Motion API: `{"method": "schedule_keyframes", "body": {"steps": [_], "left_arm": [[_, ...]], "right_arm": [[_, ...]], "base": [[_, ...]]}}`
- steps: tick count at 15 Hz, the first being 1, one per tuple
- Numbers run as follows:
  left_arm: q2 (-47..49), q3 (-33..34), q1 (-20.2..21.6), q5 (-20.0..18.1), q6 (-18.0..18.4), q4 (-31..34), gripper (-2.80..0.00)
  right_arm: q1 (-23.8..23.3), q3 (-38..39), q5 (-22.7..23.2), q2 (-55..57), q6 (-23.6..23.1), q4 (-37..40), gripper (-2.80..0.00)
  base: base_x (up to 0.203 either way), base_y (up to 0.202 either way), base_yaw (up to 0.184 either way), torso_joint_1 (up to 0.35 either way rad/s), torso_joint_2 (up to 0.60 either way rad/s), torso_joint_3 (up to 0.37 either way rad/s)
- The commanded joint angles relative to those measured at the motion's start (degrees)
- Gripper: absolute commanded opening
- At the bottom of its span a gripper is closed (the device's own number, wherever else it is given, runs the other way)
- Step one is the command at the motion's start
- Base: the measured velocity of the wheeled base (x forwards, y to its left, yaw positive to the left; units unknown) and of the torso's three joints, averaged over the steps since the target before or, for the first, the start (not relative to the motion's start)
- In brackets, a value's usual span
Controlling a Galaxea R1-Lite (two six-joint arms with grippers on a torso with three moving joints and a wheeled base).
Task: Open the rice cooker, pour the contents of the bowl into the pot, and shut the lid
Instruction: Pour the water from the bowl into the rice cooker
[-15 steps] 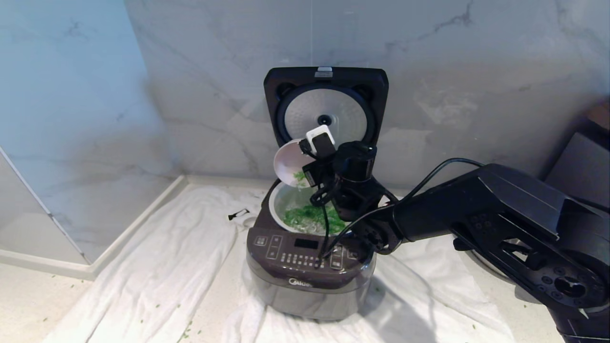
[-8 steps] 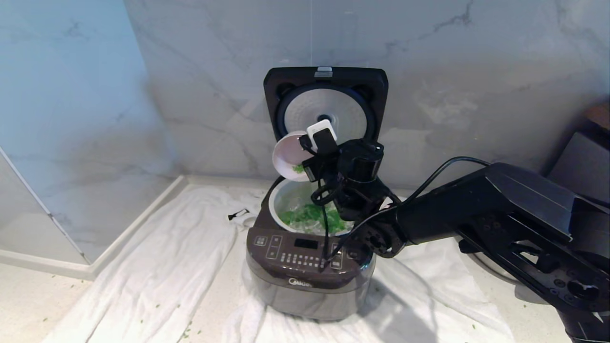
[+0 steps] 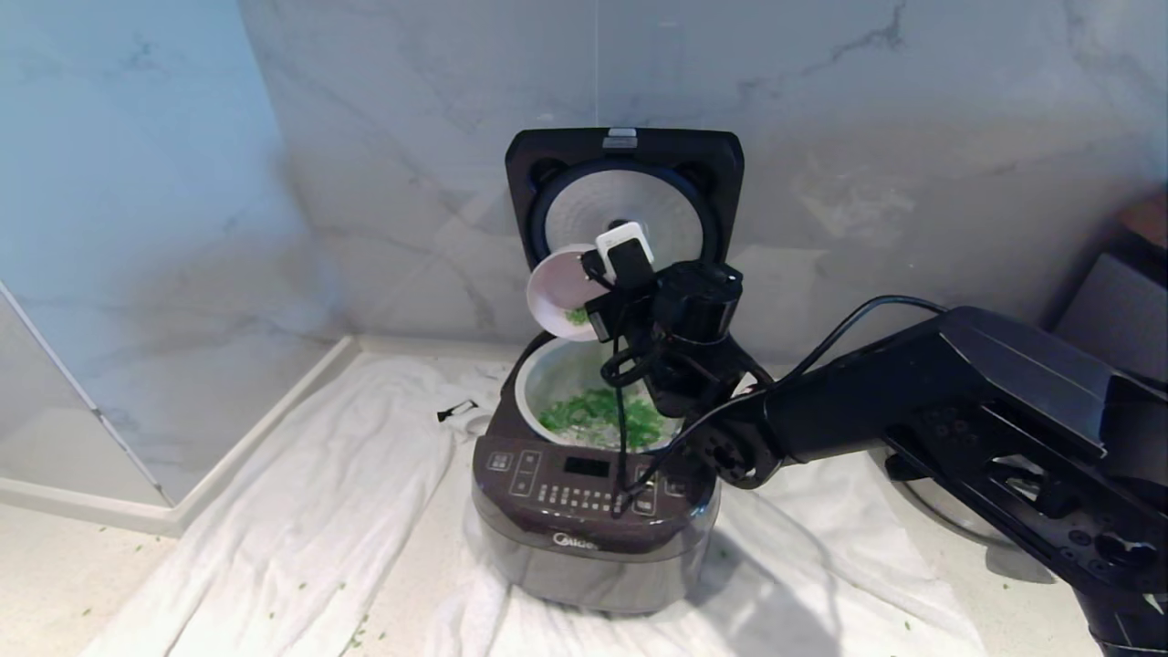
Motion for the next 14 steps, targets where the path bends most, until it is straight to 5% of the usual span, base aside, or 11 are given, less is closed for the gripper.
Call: {"method": "schedule_keyframes", "body": {"steps": [1, 4, 9, 14], "left_arm": [[0.08, 0.0, 0.01, 0.05, -0.02, 0.0, -2.8], [0.08, 0.0, 0.01, 0.05, -0.02, 0.0, -2.8], [0.08, 0.0, 0.01, 0.05, -0.02, 0.0, -2.8], [0.08, 0.0, 0.01, 0.05, -0.02, 0.0, -2.8]], "right_arm": [[-1.8, 0.33, -0.75, -1.53, 1.02, 0.46, -2.8], [-2.52, 2.21, -0.96, -6.49, 10.16, 11.65, -2.8], [-2.72, -4.2, -0.07, -13.96, 36.74, 44.91, -2.8], [-2.87, -7.21, 6.91, -18.45, 50.46, 58.05, -2.8]], "base": [[0.0, 0.0, 0.0, 0.0, 0.0, 0.0], [0.0, 0.0, 0.0, 0.0, 0.0, 0.0], [0.0, 0.0, 0.0, 0.0, 0.0, 0.0], [0.0, 0.0, 0.0, 0.0, 0.0, 0.0]]}}
